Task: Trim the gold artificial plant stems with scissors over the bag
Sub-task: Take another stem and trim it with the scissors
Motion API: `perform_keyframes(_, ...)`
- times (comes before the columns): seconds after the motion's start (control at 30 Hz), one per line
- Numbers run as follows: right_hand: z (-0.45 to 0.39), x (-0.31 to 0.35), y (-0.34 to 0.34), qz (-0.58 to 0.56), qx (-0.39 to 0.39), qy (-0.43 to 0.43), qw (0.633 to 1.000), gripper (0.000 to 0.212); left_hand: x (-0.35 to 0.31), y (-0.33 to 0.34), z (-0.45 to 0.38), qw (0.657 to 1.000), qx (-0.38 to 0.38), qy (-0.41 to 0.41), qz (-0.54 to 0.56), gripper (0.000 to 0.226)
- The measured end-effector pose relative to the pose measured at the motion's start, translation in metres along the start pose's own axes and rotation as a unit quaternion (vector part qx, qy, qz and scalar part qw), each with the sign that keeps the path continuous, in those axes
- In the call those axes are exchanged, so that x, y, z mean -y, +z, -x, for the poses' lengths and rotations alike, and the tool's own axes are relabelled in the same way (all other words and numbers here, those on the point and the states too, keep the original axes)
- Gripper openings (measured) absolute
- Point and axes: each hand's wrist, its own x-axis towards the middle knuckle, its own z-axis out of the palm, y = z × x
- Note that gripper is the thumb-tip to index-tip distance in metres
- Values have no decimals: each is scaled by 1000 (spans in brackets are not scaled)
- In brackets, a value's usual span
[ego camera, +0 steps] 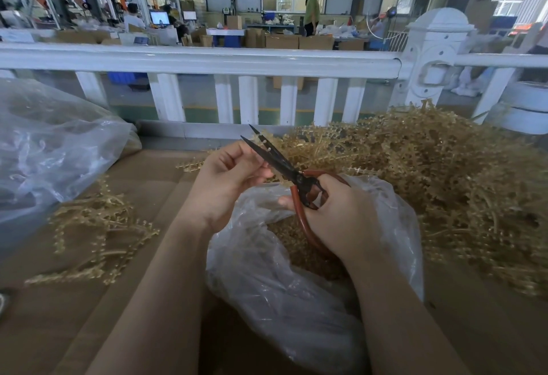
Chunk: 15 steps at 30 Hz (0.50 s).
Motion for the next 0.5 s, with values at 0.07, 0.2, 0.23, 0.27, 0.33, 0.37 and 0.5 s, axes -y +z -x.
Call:
perform_keyframes(0.07, 0, 0, 0, 3, -5, 0, 1000, 54, 0, 1, 0, 1000, 8, 2, -6, 7)
perform_keyframes(0.2, 0, 0, 1, -5, -4, 11, 1000, 59, 0, 3, 0, 1000, 12, 6, 1, 12)
perform_keyframes(0.23, 0, 0, 1, -8, -8, 9, 1000, 59, 0, 3, 0, 1000, 13, 7, 5, 13)
perform_keyframes(0.27, 1, 0, 1, -11, -13, 5, 1000, 59, 0, 3, 0, 1000, 14, 8, 9, 13)
perform_keyframes(0.33, 1, 1, 0, -14, -20, 0, 1000, 58, 0, 3, 1, 1000, 14, 7, 14, 11)
perform_keyframes(0.37, 1, 1, 0, -15, -23, -1, 1000, 58, -1, 2, 1, 1000, 12, 6, 16, 8)
perform_keyframes(0.5, 1, -1, 1, -9, -21, -3, 1000, 59, -2, 1, 0, 999, -25, -2, 39, 5)
